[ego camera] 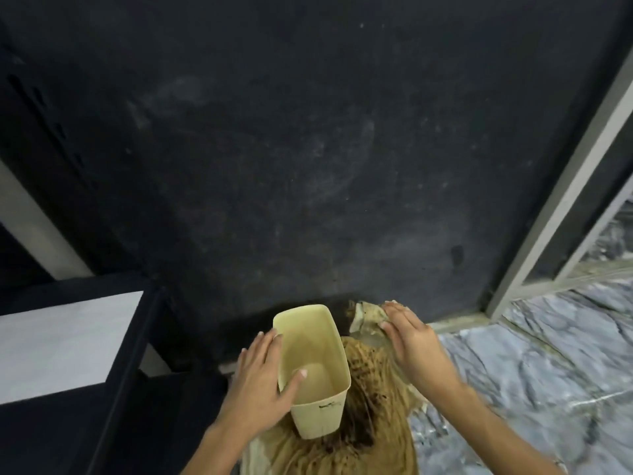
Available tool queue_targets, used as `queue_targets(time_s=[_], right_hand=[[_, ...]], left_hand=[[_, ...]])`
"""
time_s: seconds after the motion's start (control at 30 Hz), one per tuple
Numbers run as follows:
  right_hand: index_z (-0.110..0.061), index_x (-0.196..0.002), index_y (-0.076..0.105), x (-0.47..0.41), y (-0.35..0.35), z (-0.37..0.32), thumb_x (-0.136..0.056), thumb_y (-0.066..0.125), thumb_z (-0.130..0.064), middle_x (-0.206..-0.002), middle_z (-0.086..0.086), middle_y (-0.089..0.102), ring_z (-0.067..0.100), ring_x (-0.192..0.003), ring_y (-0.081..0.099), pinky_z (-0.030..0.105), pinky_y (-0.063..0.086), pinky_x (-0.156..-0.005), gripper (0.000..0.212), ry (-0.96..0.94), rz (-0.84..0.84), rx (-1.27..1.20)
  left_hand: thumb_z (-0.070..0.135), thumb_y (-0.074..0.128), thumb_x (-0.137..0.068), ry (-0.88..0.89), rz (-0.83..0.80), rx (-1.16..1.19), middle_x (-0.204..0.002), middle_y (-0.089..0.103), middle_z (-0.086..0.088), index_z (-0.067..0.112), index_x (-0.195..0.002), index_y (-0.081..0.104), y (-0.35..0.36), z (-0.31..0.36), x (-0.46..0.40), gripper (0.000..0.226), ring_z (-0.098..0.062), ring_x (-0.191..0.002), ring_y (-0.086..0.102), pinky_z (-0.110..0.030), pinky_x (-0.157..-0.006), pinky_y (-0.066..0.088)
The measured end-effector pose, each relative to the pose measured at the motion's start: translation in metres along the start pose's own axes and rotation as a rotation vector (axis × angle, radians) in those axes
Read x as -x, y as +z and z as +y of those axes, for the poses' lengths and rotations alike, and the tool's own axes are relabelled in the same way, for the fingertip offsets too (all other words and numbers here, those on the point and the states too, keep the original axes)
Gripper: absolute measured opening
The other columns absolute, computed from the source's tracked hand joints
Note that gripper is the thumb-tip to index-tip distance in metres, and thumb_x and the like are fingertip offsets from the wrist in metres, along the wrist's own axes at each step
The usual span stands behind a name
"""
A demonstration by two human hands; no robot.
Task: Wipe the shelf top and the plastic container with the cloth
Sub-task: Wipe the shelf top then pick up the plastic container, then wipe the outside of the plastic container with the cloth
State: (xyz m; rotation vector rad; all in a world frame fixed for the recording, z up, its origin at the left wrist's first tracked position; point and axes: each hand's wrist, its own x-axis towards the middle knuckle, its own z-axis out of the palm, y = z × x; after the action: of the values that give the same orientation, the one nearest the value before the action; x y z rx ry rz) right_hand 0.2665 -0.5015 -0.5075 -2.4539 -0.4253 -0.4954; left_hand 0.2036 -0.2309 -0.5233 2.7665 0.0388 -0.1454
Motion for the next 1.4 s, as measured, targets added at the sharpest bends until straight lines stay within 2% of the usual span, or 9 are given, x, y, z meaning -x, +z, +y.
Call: queue_targets(time_s=[0.13,0.27,0.67,0.8,0.9,1.0,1.17,1.3,1.4], right_hand=[[0.006,-0.114,0.067,0.033,0.004,0.011,-0.089,0.07,-0.001,-0.115,0.023,0.069,0.038,-0.105,0.067,0.042,0.052,-0.091,0.026,0.068,0.022,0.006],[0.007,-0.113,0.068,0.07,0.012,0.037,-0.09,0.068,-0.001,-0.111,0.021,0.071,0.037,-0.097,0.069,0.041,0.056,-0.084,0.024,0.139,0.034,0.002],[0.002,-0.112,0.069,0.118,0.074,0.113,-0.091,0.058,-0.02,-0.11,0.018,0.072,0.034,-0.093,0.071,0.035,0.055,-0.075,0.032,0.273,0.003,-0.008],[0.0,-0.11,0.069,0.118,0.097,0.113,-0.09,0.067,-0.01,-0.107,0.018,0.073,0.035,-0.09,0.071,0.042,0.059,-0.073,0.023,0.255,0.021,-0.068],[-0.013,-0.097,0.066,0.113,0.107,0.109,-0.095,0.06,-0.018,-0.08,0.004,0.07,0.018,-0.067,0.066,0.026,0.049,-0.053,0.008,0.281,0.035,-0.161],[-0.028,-0.077,0.051,0.104,0.119,0.105,-0.099,0.056,-0.024,-0.058,-0.007,0.055,0.004,-0.057,0.056,0.011,0.033,-0.047,0.023,0.353,0.046,-0.304],[-0.036,-0.087,0.049,0.09,0.143,0.073,-0.105,0.042,-0.033,-0.07,-0.007,0.061,0.006,-0.06,0.058,0.013,0.038,-0.047,0.02,0.343,0.036,-0.506],[-0.033,-0.11,0.051,0.101,0.18,0.039,-0.108,0.031,-0.038,-0.088,-0.011,0.068,0.004,-0.081,0.064,0.023,0.05,-0.069,0.021,0.24,-0.221,-0.599],[-0.02,-0.144,0.04,0.106,0.211,0.031,-0.107,0.026,-0.038,-0.153,0.005,0.042,0.018,-0.143,0.029,0.041,0.019,-0.116,0.044,0.051,-0.392,-0.267]], left_hand=[[0.069,0.037,-0.098,0.001,-0.122,-0.026,-0.173,0.023,-0.007,0.012,-0.163,0.021,0.058,0.028,-0.01,0.088,-0.025,-0.157,0.022,-0.041,-0.126,0.021],[0.074,0.04,-0.093,-0.116,-0.229,0.027,-0.147,0.057,-0.012,0.01,-0.158,0.029,0.106,0.066,-0.032,0.092,-0.033,-0.131,0.058,-0.043,-0.101,0.051],[0.028,0.06,-0.099,-0.243,-0.066,-0.024,-0.116,0.074,-0.006,0.015,-0.118,0.061,0.172,0.073,-0.094,0.023,-0.028,-0.104,0.071,-0.037,-0.078,0.053],[0.028,0.06,-0.1,-0.23,-0.044,-0.017,-0.116,0.074,-0.005,0.014,-0.12,0.062,0.157,0.056,-0.087,0.025,-0.027,-0.105,0.072,-0.039,-0.083,0.058],[0.027,0.061,-0.101,-0.286,0.0,0.154,-0.121,0.074,-0.007,0.01,-0.128,0.063,0.13,0.02,-0.074,0.032,-0.028,-0.11,0.071,-0.039,-0.094,0.059],[0.019,0.064,-0.101,-0.331,0.069,0.471,-0.121,0.076,-0.006,0.011,-0.132,0.065,0.112,-0.011,-0.048,0.032,-0.026,-0.114,0.07,-0.048,-0.103,0.057],[0.017,0.065,-0.102,-0.373,0.078,0.741,-0.115,0.079,0.007,0.019,-0.127,0.067,0.139,-0.02,-0.015,0.025,-0.012,-0.11,0.073,-0.046,-0.102,0.059],[0.023,0.068,-0.1,-0.364,0.022,0.735,-0.108,0.081,0.012,0.03,-0.123,0.069,0.17,-0.025,0.0,0.025,-0.01,-0.105,0.075,-0.041,-0.095,0.061],[0.021,0.069,-0.097,-0.335,0.038,0.681,-0.114,0.078,0.019,0.032,-0.131,0.067,0.181,-0.028,0.009,0.036,0.0,-0.108,0.07,-0.029,-0.095,0.057]])
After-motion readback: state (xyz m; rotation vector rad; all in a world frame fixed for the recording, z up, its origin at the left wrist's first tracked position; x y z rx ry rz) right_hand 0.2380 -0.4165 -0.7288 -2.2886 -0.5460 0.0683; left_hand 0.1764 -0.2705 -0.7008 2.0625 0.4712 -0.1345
